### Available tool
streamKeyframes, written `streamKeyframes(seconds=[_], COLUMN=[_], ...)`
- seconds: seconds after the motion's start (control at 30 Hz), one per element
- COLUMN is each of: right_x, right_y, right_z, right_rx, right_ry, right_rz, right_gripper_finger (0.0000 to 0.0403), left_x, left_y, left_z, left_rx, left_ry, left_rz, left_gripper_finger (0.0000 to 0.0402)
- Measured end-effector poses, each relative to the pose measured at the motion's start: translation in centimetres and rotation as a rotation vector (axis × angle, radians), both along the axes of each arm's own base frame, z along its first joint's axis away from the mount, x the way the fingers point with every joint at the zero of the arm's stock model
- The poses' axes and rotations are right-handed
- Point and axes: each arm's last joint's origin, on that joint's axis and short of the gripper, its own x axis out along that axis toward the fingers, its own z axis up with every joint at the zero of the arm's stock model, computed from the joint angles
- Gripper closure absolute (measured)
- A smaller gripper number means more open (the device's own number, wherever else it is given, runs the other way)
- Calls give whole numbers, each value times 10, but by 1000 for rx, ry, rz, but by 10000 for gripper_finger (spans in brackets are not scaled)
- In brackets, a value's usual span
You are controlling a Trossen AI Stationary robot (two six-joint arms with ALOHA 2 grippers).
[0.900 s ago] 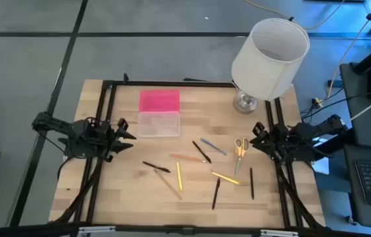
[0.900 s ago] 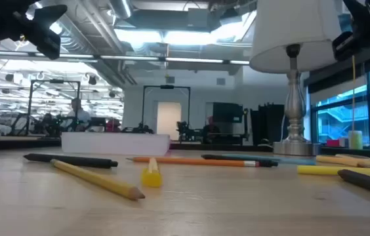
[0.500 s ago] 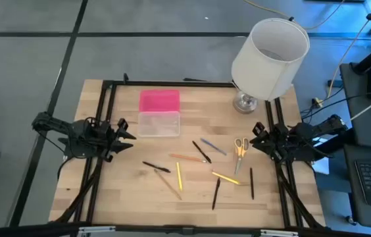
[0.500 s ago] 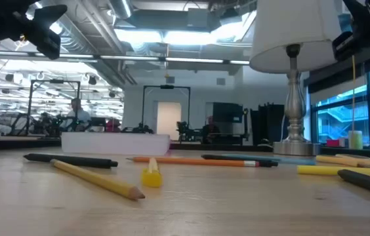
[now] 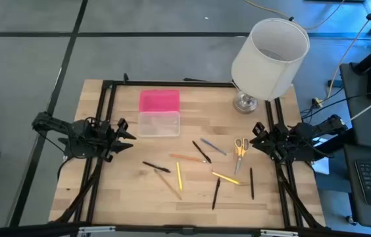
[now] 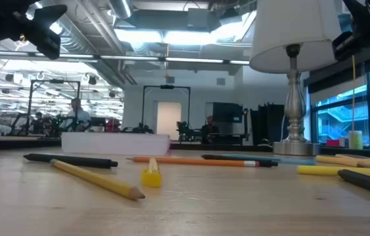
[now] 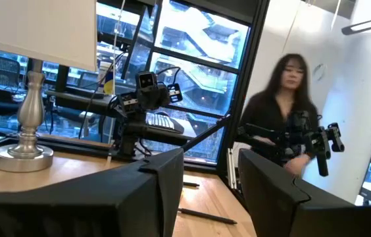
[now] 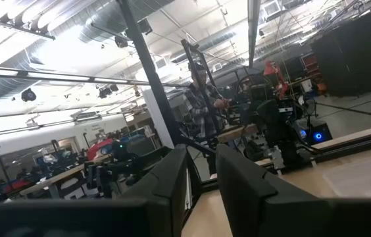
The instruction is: Pick & place school supplies into a supply box
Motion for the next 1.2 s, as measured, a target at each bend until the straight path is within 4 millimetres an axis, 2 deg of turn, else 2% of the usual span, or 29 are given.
streamKeyframes(seconds=[1.2], right_x=[0], right_y=[0], right_z=[0], right_rx=[5], right_ry=[2], right_rz=[-15], right_gripper_finger=[315], left_x=[0], left_y=[0], left_z=[0], left_rx=[0], left_ry=[0], left_rz=[1], left_gripper_finger=[262])
